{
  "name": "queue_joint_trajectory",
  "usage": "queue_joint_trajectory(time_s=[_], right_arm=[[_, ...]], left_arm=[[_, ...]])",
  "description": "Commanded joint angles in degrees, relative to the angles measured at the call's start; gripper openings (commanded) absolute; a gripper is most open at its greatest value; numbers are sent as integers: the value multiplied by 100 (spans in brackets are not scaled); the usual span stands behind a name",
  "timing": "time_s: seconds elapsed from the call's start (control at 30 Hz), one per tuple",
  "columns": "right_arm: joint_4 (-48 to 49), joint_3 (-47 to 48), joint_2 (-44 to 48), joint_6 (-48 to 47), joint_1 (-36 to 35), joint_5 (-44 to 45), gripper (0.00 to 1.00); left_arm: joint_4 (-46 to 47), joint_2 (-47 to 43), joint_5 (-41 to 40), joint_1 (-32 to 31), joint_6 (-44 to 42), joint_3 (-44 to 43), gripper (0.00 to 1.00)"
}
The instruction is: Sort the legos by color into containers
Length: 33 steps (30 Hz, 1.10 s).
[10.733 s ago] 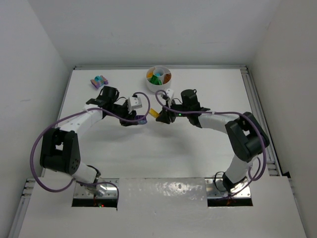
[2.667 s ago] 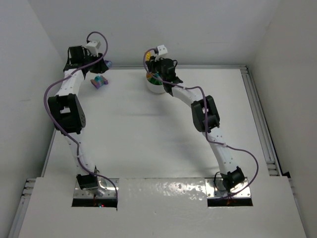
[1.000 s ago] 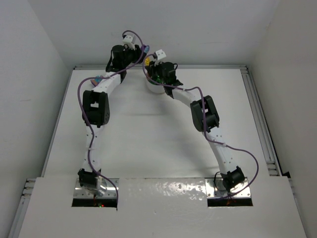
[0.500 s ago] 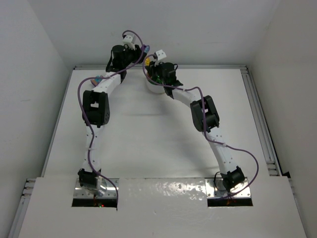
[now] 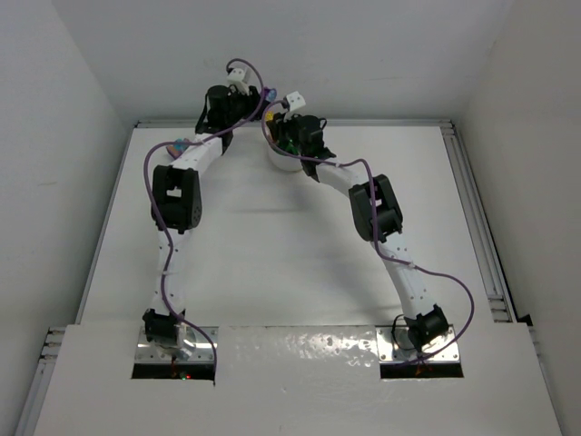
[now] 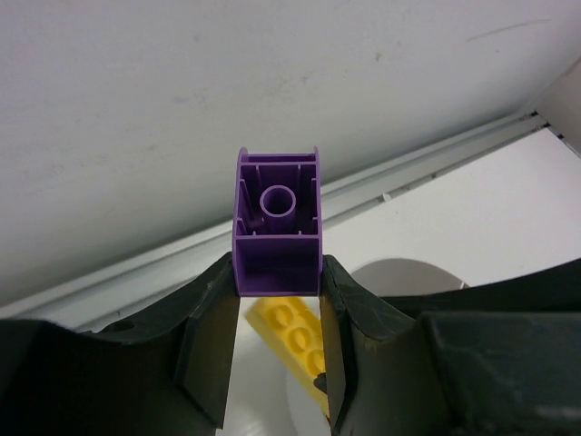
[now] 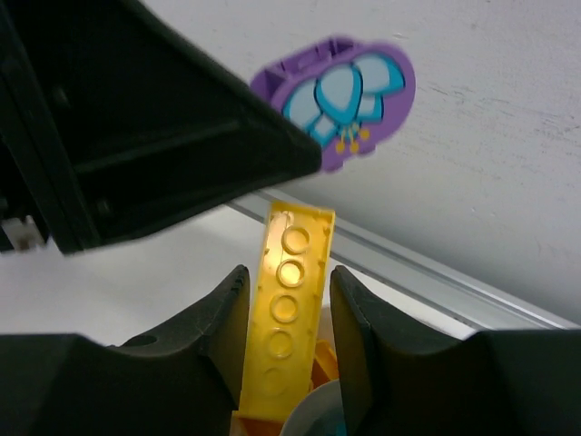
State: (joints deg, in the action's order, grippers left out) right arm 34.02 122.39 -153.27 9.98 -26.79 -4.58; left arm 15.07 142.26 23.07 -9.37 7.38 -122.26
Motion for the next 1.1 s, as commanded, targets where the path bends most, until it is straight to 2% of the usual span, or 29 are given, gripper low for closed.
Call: queue_joint_trajectory(time_s=[0.0,0.2,0.63,1.07], right_arm=[[131,-40,289,-22,7,-87,41],[157,-40,298,-22,15,-96,42],[201,-321,465,-84,7,-140,36],[184,-514,562,-137,7,-280,36]], left_arm=[[-4,21,136,-92,80,79,0],[5,21,136,-92,71,70,0],[-65,-5,75,-92,1,62,0],[-944,-101,-276,84,-711,-18,0]])
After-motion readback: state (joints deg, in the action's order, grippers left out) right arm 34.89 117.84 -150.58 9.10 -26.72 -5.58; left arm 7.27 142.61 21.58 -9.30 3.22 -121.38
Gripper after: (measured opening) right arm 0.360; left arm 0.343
